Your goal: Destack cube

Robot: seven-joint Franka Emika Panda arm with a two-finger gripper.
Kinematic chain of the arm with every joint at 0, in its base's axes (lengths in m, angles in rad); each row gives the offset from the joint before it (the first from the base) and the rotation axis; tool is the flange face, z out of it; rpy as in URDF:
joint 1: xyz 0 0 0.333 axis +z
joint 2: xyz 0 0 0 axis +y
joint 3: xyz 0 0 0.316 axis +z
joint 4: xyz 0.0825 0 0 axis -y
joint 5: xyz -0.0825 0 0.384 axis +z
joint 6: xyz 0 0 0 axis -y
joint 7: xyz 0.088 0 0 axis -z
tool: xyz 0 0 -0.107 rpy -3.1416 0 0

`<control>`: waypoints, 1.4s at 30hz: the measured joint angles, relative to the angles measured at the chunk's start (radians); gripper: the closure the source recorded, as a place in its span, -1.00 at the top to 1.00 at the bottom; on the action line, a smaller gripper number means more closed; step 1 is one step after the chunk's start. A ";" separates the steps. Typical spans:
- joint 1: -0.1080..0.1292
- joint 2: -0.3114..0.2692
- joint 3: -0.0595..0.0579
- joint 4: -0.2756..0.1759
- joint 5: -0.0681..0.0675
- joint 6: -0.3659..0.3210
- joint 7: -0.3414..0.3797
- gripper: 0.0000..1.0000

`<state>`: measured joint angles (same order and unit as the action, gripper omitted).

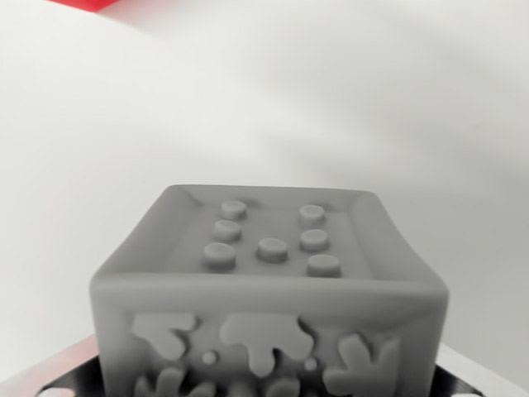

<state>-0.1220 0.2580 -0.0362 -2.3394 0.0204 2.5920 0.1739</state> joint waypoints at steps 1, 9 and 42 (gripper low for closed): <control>-0.001 0.000 0.000 -0.001 0.000 0.001 -0.008 -1.00; -0.013 -0.001 0.000 -0.011 0.000 0.010 -0.074 -1.00; -0.022 0.189 0.005 0.006 0.007 0.181 -0.109 -1.00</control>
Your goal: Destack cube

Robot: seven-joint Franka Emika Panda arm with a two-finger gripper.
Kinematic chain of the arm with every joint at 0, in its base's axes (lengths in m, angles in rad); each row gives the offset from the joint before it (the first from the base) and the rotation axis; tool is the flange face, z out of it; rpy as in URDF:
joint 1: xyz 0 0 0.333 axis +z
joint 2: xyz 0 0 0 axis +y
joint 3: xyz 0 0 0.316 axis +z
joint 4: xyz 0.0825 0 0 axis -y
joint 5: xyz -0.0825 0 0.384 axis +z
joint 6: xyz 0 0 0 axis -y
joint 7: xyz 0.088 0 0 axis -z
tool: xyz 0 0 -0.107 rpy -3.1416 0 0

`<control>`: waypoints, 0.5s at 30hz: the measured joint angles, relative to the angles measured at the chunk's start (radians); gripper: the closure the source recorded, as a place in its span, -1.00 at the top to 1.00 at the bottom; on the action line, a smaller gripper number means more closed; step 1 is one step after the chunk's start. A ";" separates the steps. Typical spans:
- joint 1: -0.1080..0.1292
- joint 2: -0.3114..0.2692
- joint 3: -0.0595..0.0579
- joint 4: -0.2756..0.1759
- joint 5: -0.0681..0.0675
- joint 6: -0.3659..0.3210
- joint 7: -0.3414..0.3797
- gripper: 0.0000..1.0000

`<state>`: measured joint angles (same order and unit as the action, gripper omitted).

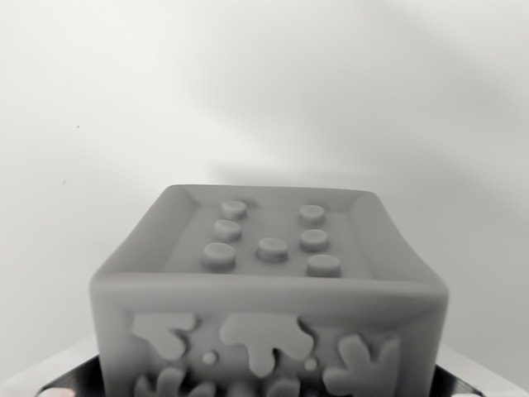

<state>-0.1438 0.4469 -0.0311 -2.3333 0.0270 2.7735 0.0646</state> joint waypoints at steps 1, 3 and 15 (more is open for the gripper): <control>0.000 0.006 0.000 0.002 0.000 0.005 0.000 -1.00; -0.001 0.016 0.001 0.004 0.000 0.013 0.000 -1.00; -0.005 0.062 0.005 0.016 0.001 0.047 -0.001 -1.00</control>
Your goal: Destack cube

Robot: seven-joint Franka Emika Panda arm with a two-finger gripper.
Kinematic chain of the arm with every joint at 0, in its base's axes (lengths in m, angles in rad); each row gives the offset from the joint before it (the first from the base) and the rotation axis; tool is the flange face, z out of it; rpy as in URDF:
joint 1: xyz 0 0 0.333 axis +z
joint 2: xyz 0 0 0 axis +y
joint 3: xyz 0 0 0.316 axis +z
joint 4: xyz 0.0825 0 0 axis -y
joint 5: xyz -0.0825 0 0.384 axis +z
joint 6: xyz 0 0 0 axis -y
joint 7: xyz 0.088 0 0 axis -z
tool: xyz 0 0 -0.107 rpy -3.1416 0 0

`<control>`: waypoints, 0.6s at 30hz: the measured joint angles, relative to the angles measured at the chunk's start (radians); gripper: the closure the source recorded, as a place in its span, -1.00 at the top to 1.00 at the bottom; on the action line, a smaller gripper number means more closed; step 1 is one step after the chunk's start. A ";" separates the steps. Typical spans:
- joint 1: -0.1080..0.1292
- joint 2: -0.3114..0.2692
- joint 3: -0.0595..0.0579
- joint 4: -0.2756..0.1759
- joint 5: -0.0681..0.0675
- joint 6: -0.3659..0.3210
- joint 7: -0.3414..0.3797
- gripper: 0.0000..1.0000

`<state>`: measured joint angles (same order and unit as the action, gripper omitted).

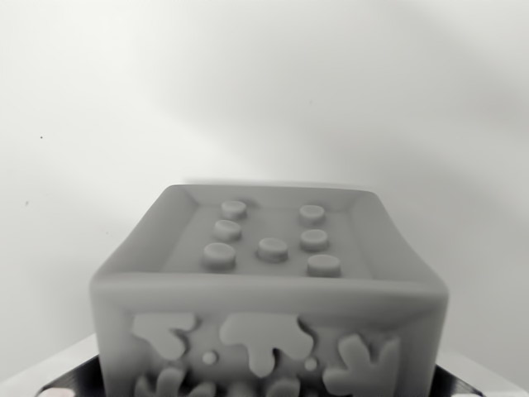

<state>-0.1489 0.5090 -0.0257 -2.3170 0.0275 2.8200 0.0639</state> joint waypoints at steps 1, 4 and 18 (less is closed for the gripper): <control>0.000 0.003 0.000 0.001 0.000 0.002 0.000 -1.00; -0.001 0.011 0.001 0.003 0.000 0.008 0.000 -1.00; -0.003 0.019 0.003 0.007 0.000 0.013 0.000 1.00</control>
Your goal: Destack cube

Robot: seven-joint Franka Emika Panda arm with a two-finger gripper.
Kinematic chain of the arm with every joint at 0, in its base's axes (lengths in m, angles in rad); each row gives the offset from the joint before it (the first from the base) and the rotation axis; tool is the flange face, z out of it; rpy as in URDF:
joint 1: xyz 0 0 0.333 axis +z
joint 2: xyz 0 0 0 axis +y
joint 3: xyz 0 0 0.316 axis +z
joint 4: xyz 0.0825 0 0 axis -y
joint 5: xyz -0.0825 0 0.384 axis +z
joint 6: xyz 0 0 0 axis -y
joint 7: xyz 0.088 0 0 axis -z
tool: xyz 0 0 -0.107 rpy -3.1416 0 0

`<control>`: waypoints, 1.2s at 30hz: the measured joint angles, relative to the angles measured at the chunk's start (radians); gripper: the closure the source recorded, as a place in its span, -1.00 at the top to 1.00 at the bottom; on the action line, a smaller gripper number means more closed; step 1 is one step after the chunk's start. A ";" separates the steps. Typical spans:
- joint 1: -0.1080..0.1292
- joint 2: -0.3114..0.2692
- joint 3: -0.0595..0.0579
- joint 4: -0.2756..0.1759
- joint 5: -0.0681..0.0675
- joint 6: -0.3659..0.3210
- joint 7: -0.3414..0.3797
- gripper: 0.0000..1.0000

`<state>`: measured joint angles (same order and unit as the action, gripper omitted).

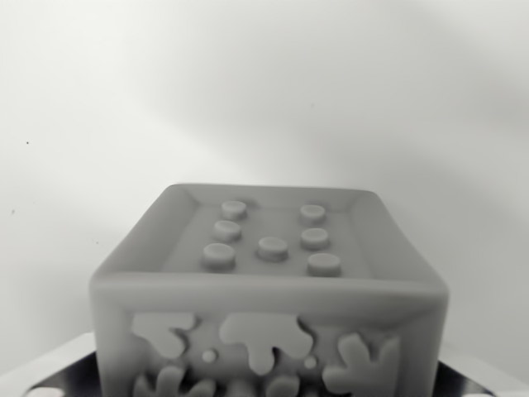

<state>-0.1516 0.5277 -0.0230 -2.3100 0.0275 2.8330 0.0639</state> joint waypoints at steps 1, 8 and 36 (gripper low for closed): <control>0.000 0.000 0.000 0.000 0.000 0.000 0.000 1.00; 0.000 0.000 0.000 0.000 0.000 0.000 0.000 1.00; 0.000 -0.016 0.000 -0.004 0.000 -0.010 0.000 1.00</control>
<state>-0.1516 0.5117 -0.0230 -2.3136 0.0275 2.8233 0.0639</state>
